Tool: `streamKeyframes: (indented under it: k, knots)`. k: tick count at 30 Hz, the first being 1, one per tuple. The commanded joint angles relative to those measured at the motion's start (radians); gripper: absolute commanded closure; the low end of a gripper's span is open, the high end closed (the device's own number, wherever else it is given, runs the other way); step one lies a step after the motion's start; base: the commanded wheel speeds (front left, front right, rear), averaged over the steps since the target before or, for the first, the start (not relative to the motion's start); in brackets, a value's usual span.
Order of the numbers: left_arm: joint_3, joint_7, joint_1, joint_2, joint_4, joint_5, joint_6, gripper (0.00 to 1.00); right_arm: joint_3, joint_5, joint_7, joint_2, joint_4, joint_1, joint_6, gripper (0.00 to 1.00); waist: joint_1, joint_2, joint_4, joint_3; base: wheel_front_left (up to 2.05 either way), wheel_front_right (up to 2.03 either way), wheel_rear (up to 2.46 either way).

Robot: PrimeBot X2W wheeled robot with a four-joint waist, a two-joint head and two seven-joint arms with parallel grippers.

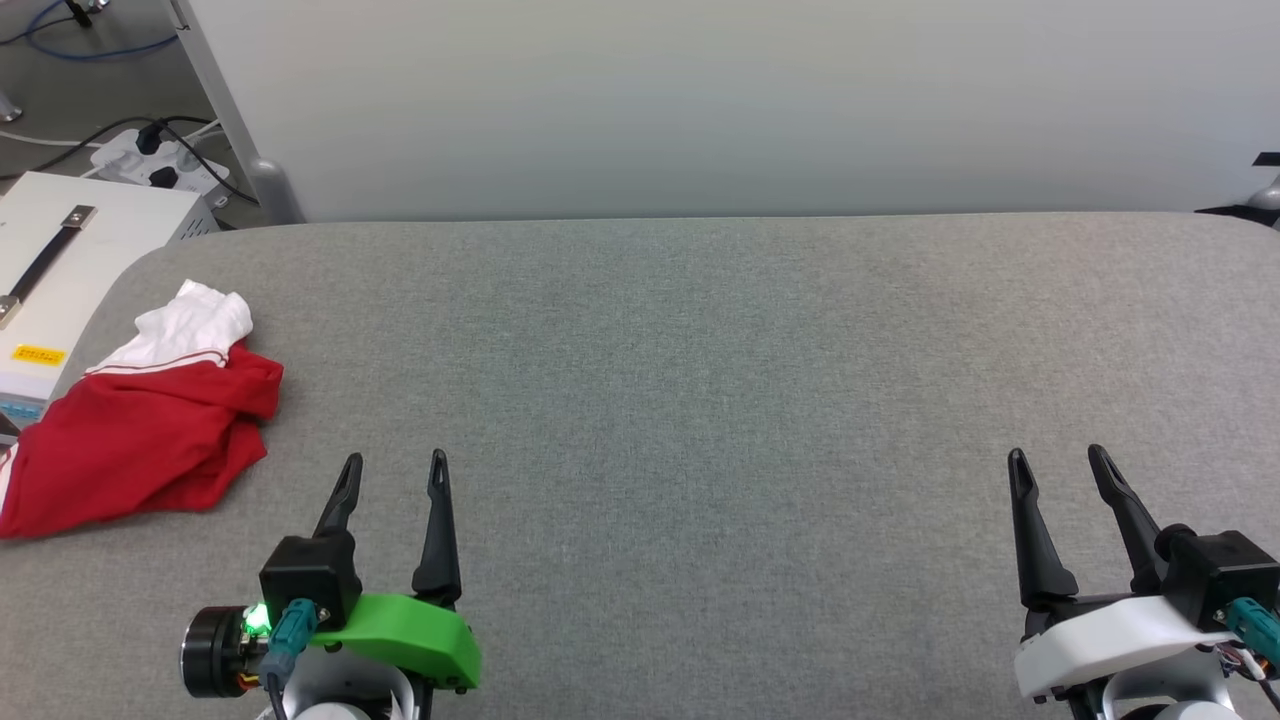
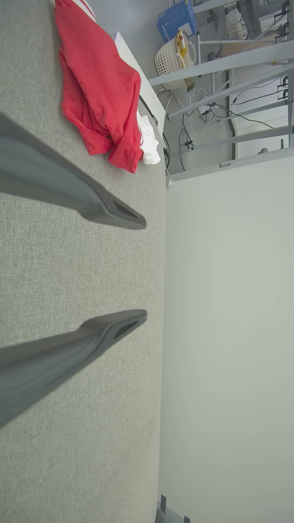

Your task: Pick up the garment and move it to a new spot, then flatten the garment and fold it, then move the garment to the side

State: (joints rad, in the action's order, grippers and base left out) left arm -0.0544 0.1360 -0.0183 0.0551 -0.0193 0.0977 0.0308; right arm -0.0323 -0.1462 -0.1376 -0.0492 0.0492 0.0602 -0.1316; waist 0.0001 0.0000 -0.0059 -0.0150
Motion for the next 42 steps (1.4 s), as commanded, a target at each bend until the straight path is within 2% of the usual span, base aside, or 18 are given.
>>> streamKeyframes:
  k: [1,42]
  knots:
    - [-0.001,0.011,0.014,-0.003,-0.002,0.008,0.006,0.0,0.0,-0.009,-0.011,-0.001,0.003,0.012,0.001,0.0,-0.0001,0.0,0.0,-0.001,0.0,0.0,0.0]
    - [-0.043,0.096,0.012,-0.004,-0.029,0.036,0.02,0.0,0.004,-0.005,-0.095,-0.001,0.0,0.057,0.001,0.0,-0.0001,0.0,-0.005,-0.001,0.0,0.0,0.0]
